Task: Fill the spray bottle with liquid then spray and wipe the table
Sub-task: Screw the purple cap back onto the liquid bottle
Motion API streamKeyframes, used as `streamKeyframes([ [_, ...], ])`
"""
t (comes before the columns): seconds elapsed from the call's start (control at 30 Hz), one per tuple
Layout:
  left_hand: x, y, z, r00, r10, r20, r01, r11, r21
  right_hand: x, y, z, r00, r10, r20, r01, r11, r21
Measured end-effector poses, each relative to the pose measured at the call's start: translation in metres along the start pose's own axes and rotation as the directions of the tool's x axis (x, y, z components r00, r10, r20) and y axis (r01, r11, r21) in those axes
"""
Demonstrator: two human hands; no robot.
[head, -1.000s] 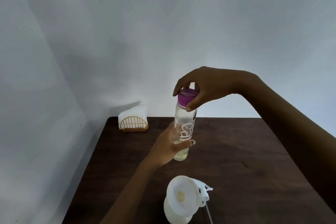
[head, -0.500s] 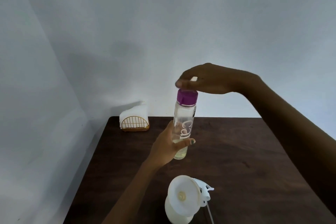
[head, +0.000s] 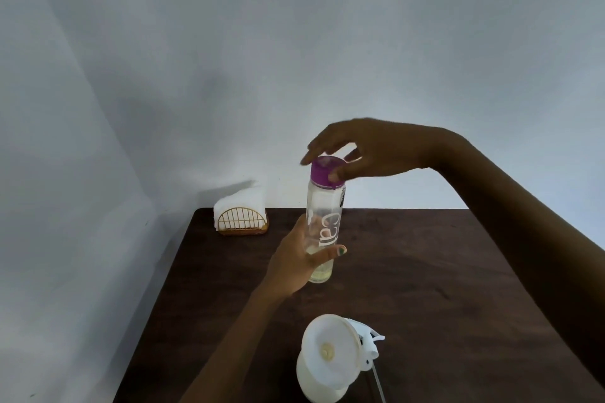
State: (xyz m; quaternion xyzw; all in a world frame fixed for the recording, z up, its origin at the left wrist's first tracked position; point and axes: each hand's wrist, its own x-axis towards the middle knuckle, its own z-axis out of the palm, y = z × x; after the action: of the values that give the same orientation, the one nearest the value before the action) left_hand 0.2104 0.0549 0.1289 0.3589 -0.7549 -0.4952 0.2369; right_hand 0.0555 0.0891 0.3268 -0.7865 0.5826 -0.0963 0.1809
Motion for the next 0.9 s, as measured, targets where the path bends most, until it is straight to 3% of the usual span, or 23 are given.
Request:
streamKeyframes([
  [0.03, 0.0, 0.001, 0.0, 1.0, -0.001, -0.001, 0.001, 1.0, -0.002, 0.0, 0.001, 0.002, 0.999, -0.008, 0.05, 0.007, 1.0, 0.03],
  [0.1, 0.0, 0.001, 0.001, 1.0, -0.001, -0.001, 0.001, 1.0, 0.009, 0.002, 0.0, 0.006, 1.0, 0.01, 0.019, -0.01, 1.0, 0.014],
  [0.2, -0.003, 0.0, 0.003, 1.0, 0.012, 0.004, -0.012, 0.999, 0.03, 0.007, -0.005, 0.012, 0.978, 0.164, -0.132, -0.188, 0.964, -0.19],
  [0.3, -0.005, 0.001, 0.004, 1.0, 0.004, 0.006, -0.004, 1.0, 0.021, 0.01, -0.006, 0.018, 0.92, 0.255, -0.296, -0.374, 0.795, -0.478],
  [0.37, -0.005, -0.001, 0.003, 1.0, -0.009, 0.007, 0.009, 1.0, -0.026, 0.007, -0.003, 0.013, 0.898, 0.257, -0.358, -0.401, 0.813, -0.423],
  [0.47, -0.005, -0.004, 0.001, 1.0, -0.02, 0.011, 0.02, 0.999, -0.042, 0.0, 0.002, 0.002, 0.967, 0.181, -0.182, -0.204, 0.971, -0.121],
  [0.57, -0.003, -0.005, 0.001, 0.999, -0.036, 0.001, 0.036, 0.999, -0.036, -0.004, 0.0, 0.0, 0.994, 0.032, 0.103, -0.038, 0.997, 0.063],
  [0.73, 0.0, -0.009, 0.004, 0.999, -0.039, 0.003, 0.039, 0.999, -0.018, 0.006, 0.006, 0.011, 0.993, 0.116, -0.013, -0.116, 0.992, -0.056],
  [0.9, 0.0, -0.018, 0.009, 0.999, -0.047, 0.013, 0.047, 0.999, -0.017, 0.012, 0.009, 0.023, 0.988, 0.155, 0.0, -0.153, 0.978, -0.145],
])
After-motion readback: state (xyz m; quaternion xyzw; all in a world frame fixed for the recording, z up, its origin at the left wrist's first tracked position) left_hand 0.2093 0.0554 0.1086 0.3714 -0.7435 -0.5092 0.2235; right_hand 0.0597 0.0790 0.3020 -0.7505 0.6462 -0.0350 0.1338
